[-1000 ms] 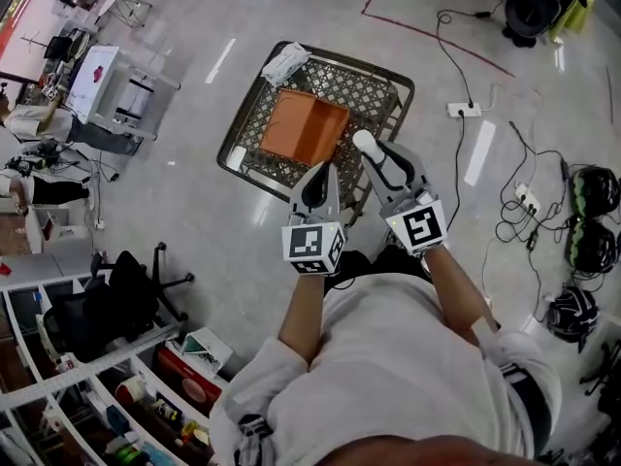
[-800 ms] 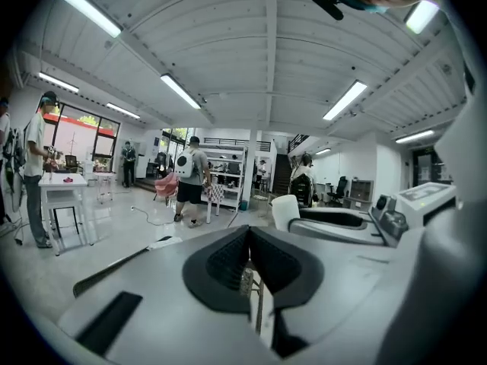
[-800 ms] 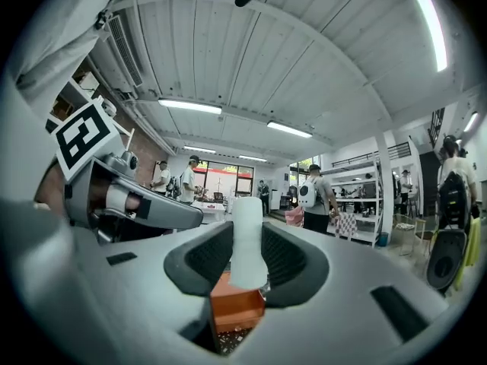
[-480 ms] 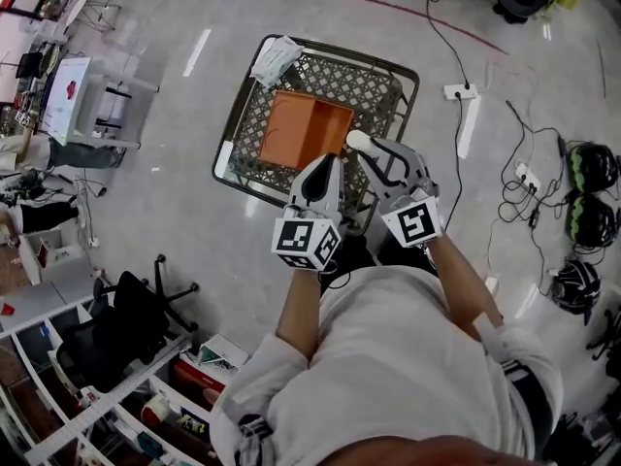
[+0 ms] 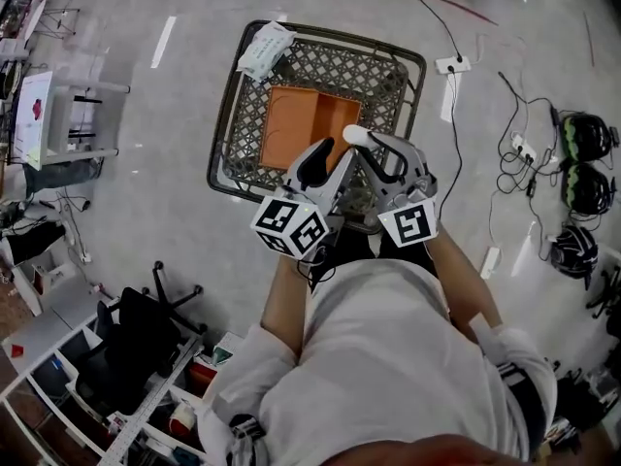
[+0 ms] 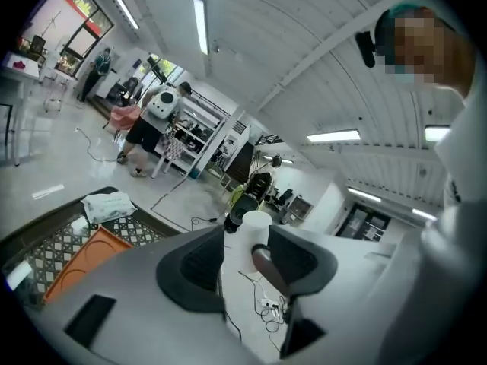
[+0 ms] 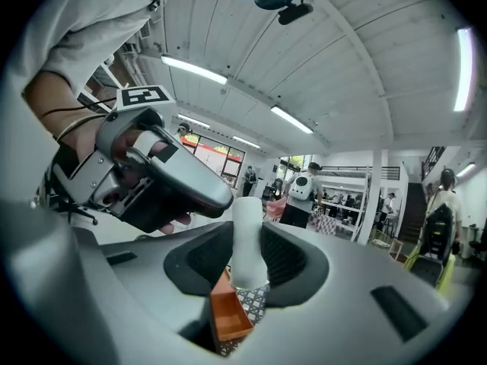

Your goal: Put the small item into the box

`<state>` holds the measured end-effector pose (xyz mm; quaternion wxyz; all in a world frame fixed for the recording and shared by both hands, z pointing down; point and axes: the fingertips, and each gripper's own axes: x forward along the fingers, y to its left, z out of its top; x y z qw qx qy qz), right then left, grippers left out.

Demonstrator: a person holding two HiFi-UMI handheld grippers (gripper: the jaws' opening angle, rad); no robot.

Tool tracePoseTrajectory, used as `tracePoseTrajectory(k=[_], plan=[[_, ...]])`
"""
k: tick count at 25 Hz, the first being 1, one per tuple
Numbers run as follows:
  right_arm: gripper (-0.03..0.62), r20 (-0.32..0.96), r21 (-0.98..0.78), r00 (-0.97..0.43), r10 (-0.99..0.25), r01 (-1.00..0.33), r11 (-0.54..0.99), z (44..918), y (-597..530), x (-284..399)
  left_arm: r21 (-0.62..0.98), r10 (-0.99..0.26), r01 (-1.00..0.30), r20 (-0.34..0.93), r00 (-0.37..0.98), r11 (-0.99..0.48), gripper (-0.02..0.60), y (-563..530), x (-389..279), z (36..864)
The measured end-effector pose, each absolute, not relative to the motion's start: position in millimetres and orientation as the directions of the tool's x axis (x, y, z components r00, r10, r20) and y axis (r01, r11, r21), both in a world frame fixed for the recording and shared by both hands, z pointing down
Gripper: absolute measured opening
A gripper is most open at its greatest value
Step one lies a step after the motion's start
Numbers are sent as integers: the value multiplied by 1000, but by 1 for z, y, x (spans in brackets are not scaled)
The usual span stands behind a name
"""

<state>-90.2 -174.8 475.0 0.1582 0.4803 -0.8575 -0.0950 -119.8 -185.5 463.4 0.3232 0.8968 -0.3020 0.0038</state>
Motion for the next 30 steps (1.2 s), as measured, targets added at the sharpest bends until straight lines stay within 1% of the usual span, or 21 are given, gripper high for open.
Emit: tracePoseTrajectory(k=[3, 10, 13, 14, 16, 17, 20, 22, 24, 25, 26, 28, 29, 30], plan=[[110, 203, 311, -468, -860, -802, 510, 488, -179, -99, 610, -486, -501, 208, 849, -614, 196, -192, -120, 476], [110, 207, 325, -447, -870, -807, 493, 500, -181, -112, 656, -427, -454, 216, 878, -603, 196, -202, -115, 495], [110, 216, 323, -439, -872, -811, 488, 503, -182, -112, 623, -404, -467, 252, 879, -627, 195, -202, -114, 503], [110, 220, 317, -439, -871, -812, 490, 506, -181, -112, 611, -402, -475, 264, 877, -633, 188, -202, -114, 506], [112, 228, 304, -443, -867, -814, 495, 511, -181, -112, 590, -404, -490, 284, 870, -642, 151, -203, -114, 510], [112, 233, 294, -443, -865, -816, 498, 515, -181, -112, 582, -403, -495, 291, 867, -645, 143, -204, -113, 513], [125, 256, 258, -435, -863, -830, 494, 526, -182, -111, 564, -405, -515, 319, 857, -645, 139, -204, -113, 523], [138, 267, 235, -436, -859, -835, 497, 532, -182, -110, 540, -413, -548, 361, 836, -639, 138, -206, -116, 532], [138, 278, 199, -437, -855, -845, 497, 539, -179, -107, 493, -420, -598, 431, 799, -631, 138, -211, -122, 544], [134, 283, 177, -434, -856, -853, 491, 543, -177, -103, 470, -420, -623, 471, 776, -625, 138, -214, -125, 551], [113, 287, 155, -427, -857, -863, 482, 547, -176, -98, 451, -413, -644, 511, 754, -617, 138, -216, -128, 560], [44, 297, 122, -408, -864, -881, 458, 556, -172, -87, 419, -380, -667, 584, 717, -616, 138, -220, -131, 579], [23, 304, 116, -395, -867, -888, 445, 561, -170, -81, 398, -359, -671, 617, 700, -626, 138, -220, -130, 589], [16, 314, 114, -381, -870, -894, 433, 566, -168, -75, 372, -338, -671, 648, 683, -642, 138, -220, -129, 598]])
